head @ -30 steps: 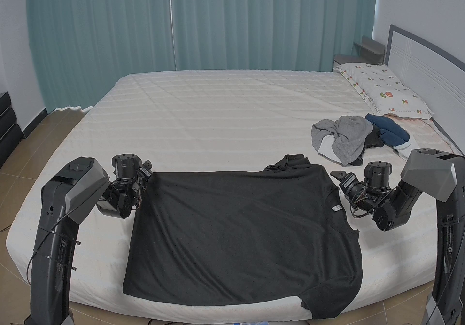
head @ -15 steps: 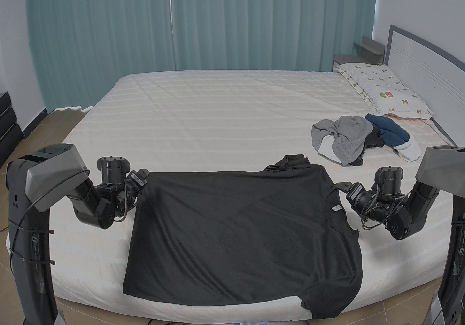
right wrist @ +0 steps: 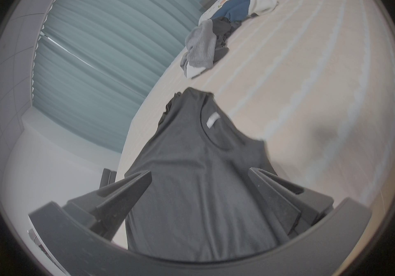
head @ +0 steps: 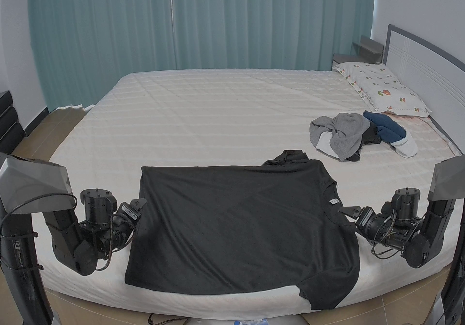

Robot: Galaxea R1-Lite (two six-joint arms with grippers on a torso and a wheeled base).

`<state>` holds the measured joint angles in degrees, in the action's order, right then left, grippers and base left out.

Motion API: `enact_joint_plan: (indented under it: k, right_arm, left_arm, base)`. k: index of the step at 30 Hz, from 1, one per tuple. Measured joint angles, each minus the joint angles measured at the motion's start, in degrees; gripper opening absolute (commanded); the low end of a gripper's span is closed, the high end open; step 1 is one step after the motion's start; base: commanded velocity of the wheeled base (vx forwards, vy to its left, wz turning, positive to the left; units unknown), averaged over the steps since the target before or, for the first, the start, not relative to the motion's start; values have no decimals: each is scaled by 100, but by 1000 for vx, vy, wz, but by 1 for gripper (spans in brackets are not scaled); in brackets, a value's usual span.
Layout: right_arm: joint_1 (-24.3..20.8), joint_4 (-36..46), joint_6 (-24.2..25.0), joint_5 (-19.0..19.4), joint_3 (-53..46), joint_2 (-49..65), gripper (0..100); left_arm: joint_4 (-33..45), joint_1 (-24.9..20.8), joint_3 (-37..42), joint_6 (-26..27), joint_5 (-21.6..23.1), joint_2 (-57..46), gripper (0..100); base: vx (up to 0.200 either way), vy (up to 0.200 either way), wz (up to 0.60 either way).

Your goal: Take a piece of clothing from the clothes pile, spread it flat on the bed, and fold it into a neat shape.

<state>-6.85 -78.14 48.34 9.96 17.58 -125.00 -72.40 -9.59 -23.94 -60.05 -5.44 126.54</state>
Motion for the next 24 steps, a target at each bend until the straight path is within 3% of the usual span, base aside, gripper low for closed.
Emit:
enact_joint_plan:
  k: [8,24]
  right_arm:
    - [211,-775,-24,394,-752,-88,100]
    - [396,-1087,-167,497,-909,-549,100]
  left_arm:
    - [-256,-289,477,-224,24,-49,100]
    - [-276,-512,506,-222,18,116,100]
  base:
    - [-200,0,0]
    - [0,0,0]
